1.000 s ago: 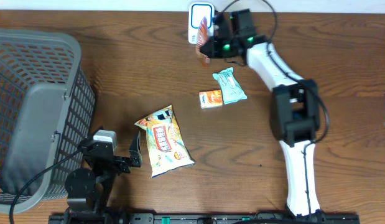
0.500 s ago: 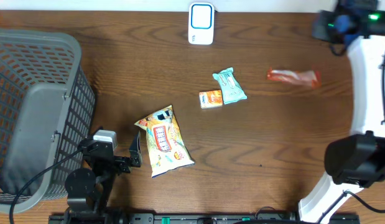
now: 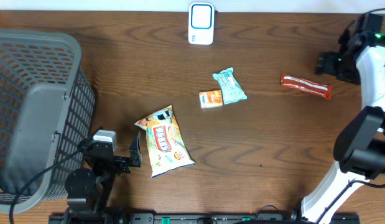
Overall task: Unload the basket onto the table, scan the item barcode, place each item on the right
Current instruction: 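Move the TOP bar to the right side and release it on the table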
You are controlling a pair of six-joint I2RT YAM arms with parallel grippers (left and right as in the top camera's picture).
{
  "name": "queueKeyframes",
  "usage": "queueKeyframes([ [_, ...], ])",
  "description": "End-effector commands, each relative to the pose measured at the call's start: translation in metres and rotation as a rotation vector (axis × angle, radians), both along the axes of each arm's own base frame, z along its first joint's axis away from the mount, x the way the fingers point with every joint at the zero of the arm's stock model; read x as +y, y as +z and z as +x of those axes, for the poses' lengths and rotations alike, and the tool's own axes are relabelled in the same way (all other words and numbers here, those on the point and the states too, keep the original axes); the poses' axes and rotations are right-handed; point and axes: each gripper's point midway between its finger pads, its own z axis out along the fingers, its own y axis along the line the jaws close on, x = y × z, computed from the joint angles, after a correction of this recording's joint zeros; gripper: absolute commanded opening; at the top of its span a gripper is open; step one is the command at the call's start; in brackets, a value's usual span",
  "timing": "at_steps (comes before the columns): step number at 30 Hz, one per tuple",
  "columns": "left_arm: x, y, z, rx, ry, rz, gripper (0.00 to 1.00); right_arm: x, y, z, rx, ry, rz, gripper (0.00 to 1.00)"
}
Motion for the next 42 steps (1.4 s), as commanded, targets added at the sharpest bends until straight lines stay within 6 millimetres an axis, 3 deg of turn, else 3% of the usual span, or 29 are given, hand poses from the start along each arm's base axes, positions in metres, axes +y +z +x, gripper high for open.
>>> queueKeyframes([
  [1,0.002,-0.001,0.000,-0.002,0.006,0.015,0.99,0.025,-0.009,-0.008,0.014,-0.207,0.131,0.99],
  [4,0.002,-0.001,0.000,-0.002,0.006,0.015,0.99,0.025,-0.035,-0.021,0.037,-0.615,0.178,0.99],
  [9,0.002,-0.001,0.000,-0.002,0.006,0.015,0.99,0.025,-0.069,-0.013,-0.063,-0.935,0.251,0.99],
  [19,0.002,-0.001,0.000,-0.002,0.006,0.015,0.99,0.032,-0.080,0.013,-0.202,-0.950,0.284,0.99],
  [25,0.002,-0.001,0.000,-0.002,0.006,0.015,0.99,0.037,-0.086,0.021,-0.214,-0.822,0.239,0.96],
  [30,0.002,-0.001,0.000,-0.002,0.006,0.015,0.99,0.040,-0.109,0.026,-0.187,-0.683,0.188,0.68],
  [34,0.002,-0.001,0.000,-0.002,0.006,0.015,0.99,0.038,-0.139,0.014,-0.111,-0.642,0.136,0.38],
  [38,0.002,-0.001,0.000,-0.002,0.006,0.015,0.99,0.025,-0.149,0.006,-0.078,-0.585,0.061,0.04],
  [42,0.002,-0.001,0.000,-0.002,0.006,0.015,0.99,-0.004,-0.137,-0.010,-0.049,-0.599,-0.015,0.01],
])
